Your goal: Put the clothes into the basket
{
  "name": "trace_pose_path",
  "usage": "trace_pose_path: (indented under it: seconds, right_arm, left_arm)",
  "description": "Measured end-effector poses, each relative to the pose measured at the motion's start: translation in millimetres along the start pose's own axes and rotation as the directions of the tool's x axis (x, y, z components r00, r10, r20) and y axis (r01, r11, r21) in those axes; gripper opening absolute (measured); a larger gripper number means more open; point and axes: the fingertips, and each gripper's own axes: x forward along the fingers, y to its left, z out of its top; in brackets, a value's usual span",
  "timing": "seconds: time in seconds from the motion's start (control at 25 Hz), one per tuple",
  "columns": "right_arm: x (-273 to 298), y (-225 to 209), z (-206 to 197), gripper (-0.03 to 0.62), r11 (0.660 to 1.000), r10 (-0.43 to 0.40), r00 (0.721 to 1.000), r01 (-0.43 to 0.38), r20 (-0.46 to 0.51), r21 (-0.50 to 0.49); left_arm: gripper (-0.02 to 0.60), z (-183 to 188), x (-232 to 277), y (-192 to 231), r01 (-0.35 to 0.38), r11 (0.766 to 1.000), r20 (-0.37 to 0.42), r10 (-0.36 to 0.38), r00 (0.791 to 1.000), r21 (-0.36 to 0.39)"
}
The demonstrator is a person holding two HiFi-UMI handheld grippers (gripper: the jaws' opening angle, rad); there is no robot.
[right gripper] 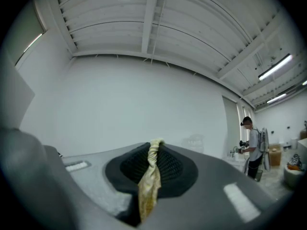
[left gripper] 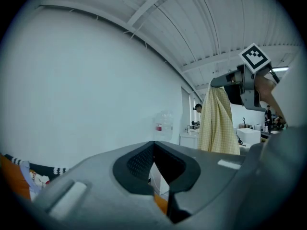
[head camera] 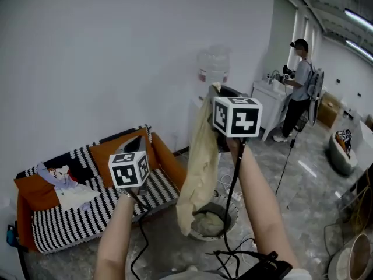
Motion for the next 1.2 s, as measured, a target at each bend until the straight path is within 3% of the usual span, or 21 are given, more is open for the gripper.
trace_pose_path:
  seconds: [0.2,0.52,0.84,1.2]
  right_arm:
    - [-25,-42,-8,0.035,0.994,-0.112,0.994,0.112,-0.022,0.006]
    - [-55,-85,5,0.035,0.97,-0.245,0.969,0.245,-0.029,-0.002]
    - [-65,-99,0,0.035,0.95,-0.312,0.949,0.312,-0.044,-0.014]
    - [-80,-131,-84,0.035,0.942,-0.309,0.935,0.326,-0.175,0.079]
  left_arm:
    - [0.006,-1,29,-44,0.133,0.991,-0.008,-0.133,0.991,0.016]
    - [0.006,-11,60,-92,0.265,0.964,-0.033,-0.264,0.964,0.007]
    - [0.006,-14,75,-102,0.324,0.946,-0.028,-0.324,0.946,0.004]
    - [0.006,-56,77,-138,0.353,0.935,-0.112,-0.347,0.931,0.034]
